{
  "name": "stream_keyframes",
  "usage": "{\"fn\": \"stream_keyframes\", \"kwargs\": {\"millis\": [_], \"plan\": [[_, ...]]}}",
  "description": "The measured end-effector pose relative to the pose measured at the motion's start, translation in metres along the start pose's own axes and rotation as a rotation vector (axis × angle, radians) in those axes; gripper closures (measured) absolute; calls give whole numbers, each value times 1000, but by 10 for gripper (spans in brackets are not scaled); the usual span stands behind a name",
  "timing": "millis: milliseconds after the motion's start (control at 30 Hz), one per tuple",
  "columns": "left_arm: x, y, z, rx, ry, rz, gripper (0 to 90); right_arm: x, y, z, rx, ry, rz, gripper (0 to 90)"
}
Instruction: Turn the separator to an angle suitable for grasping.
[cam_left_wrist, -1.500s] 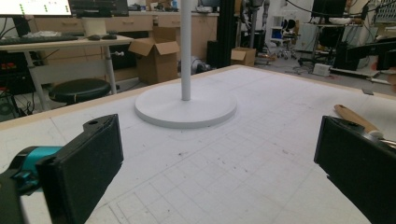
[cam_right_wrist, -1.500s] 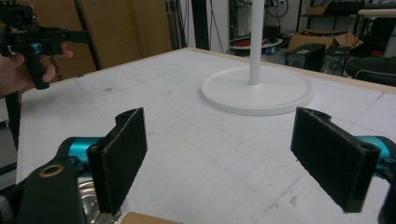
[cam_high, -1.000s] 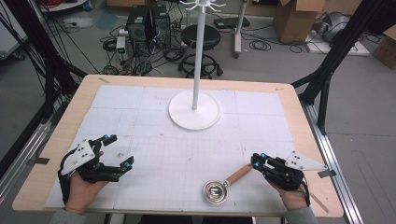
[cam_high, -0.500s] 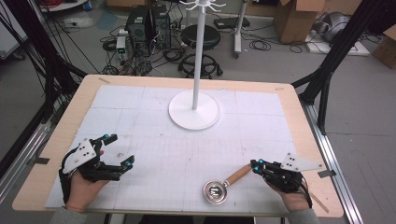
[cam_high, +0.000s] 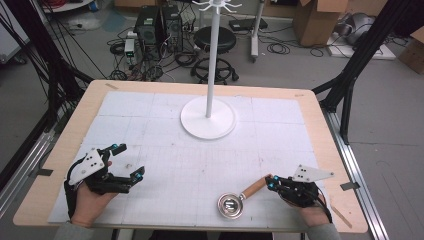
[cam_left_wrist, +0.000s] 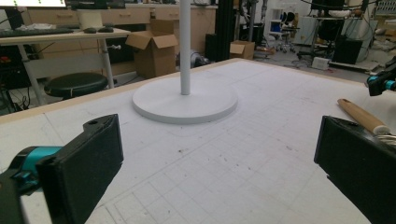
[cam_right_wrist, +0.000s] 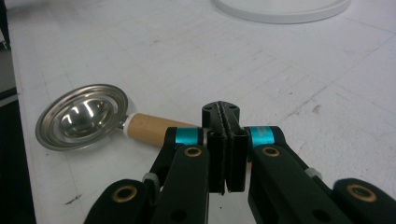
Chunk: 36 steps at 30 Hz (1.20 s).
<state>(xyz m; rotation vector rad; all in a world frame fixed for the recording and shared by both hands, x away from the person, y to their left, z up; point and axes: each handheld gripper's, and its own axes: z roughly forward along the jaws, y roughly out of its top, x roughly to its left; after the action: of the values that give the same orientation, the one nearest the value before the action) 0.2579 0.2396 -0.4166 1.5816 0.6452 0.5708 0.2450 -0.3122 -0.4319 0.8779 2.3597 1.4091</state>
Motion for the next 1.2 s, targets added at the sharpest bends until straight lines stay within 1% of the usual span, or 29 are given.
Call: {"fn": "stream_keyframes", "kwargs": {"millis": [167, 333, 467, 633, 833, 1000, 1033, 1067, 1200], "plan": [[0, 0, 1, 2, 1, -1, 18, 1, -1, 5, 46, 17, -9, 900], [0, 0, 0, 3, 0, 0, 18, -1, -5, 7, 81, 28, -1, 900], [0, 0, 0, 3, -1, 0, 18, -2, -5, 8, 88, 22, 4, 900], [0, 0, 0, 4, 0, -1, 18, -4, -8, 10, 115, 21, 17, 900], [0, 0, 0, 10, -1, 3, 18, -4, -9, 13, 134, 21, 25, 900], [0, 0, 0, 10, -3, 2, 18, -5, -10, 16, 154, 22, 27, 900], [0, 0, 0, 11, -3, 3, 18, -5, -10, 17, 155, 24, 20, 900], [0, -1, 0, 12, -3, 3, 18, -5, -10, 18, 157, 22, 28, 900], [-1, -1, 0, 18, -3, 3, 18, -5, -9, 20, 164, 23, 28, 900]]}}
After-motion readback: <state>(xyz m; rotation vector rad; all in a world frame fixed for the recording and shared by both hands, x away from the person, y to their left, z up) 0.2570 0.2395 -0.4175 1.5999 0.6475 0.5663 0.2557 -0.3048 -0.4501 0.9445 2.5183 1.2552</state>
